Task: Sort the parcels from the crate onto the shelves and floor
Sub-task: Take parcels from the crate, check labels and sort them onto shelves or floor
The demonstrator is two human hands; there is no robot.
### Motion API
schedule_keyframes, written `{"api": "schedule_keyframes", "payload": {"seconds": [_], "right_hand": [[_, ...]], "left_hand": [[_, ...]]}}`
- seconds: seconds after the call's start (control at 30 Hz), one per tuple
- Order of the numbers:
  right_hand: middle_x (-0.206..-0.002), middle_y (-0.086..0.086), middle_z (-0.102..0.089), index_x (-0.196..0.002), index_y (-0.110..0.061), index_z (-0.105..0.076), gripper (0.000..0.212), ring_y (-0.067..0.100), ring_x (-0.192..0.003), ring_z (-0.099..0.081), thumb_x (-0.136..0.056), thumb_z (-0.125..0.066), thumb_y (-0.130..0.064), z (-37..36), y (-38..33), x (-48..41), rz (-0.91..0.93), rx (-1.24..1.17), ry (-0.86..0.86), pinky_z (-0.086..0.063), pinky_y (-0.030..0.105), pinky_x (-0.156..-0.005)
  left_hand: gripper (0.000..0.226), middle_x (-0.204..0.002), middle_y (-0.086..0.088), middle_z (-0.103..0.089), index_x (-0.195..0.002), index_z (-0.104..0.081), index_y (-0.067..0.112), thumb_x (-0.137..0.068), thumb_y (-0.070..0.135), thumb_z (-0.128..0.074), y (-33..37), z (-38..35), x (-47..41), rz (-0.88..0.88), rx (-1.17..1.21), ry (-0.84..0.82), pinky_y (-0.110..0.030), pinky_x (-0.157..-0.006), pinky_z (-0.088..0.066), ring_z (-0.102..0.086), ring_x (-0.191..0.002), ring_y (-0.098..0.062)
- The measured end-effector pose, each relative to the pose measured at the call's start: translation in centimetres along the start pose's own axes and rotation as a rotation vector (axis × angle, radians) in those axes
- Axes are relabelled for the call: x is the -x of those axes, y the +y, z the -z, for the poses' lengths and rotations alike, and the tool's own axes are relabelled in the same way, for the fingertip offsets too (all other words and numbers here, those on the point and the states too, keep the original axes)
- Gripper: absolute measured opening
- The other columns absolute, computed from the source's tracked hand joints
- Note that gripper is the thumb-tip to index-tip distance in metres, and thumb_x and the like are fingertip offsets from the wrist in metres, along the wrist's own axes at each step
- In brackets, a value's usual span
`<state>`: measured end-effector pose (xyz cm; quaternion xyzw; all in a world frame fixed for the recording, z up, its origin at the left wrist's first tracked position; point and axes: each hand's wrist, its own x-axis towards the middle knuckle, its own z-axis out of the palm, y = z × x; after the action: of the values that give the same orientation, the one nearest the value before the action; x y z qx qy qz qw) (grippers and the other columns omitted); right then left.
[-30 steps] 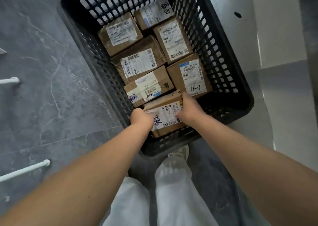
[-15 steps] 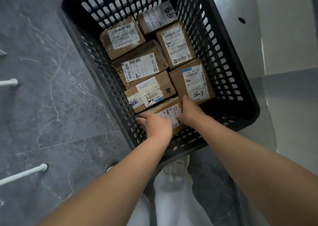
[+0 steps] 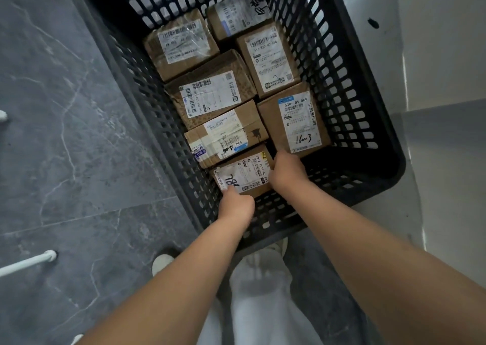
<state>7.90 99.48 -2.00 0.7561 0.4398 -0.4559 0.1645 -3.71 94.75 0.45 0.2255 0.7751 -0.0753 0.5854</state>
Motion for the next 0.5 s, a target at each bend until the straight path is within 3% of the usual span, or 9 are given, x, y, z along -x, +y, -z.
{"api": "schedule_keyframes", "payload": {"seconds": [0.13,0.27,0.37,0.5], "right_hand": [[-0.118,0.011,-0.06,-0.121,-0.009,-0.055,0.03,0.027,-0.105,-0.061,-0.091,-0.062,-0.009,0.6,0.1,0.2,0.017,0.06,-0.09,-0.051,0.031,-0.081],[-0.117,0.011,-0.062,-0.119,-0.007,-0.059,0.026,0.028,-0.102,-0.062,-0.093,-0.055,-0.014,1.5,-1.4,2.5,0.071,0.193,-0.24,-0.054,0.036,-0.089],[-0.125,0.014,-0.06,-0.13,-0.008,-0.056,0.036,0.03,-0.11,-0.06,-0.095,-0.052,-0.015,3.0,-4.3,5.3,0.152,0.255,-0.302,-0.051,0.038,-0.095],[-0.139,0.012,-0.054,-0.144,-0.011,-0.044,0.049,0.029,-0.123,-0.055,-0.096,-0.051,-0.013,9.1,-9.7,11.4,0.287,0.124,-0.199,-0.048,0.037,-0.098]], "left_hand": [[0.061,-0.146,-0.006,-0.048,-0.149,-0.037,0.019,-0.089,0.007,-0.043,0.1,0.3,-0.1,-0.007,-0.011,-0.057,-0.025,-0.095,-0.041,-0.052,-0.121,-0.025],[0.052,-0.142,-0.005,-0.05,-0.147,-0.04,0.017,-0.096,0.008,-0.043,1.0,1.7,3.0,-0.107,-0.06,-0.107,-0.019,-0.08,-0.038,-0.054,-0.102,-0.017],[0.047,-0.142,-0.005,-0.053,-0.143,-0.049,0.017,-0.097,0.007,-0.044,3.3,4.4,6.6,-0.242,-0.078,-0.055,-0.018,-0.084,-0.035,-0.054,-0.117,-0.019],[0.047,-0.136,-0.001,-0.057,-0.139,-0.053,0.019,-0.096,0.002,-0.042,8.4,10.1,12.9,-0.39,-0.042,0.13,-0.015,-0.061,-0.042,-0.051,-0.092,-0.011]]}}
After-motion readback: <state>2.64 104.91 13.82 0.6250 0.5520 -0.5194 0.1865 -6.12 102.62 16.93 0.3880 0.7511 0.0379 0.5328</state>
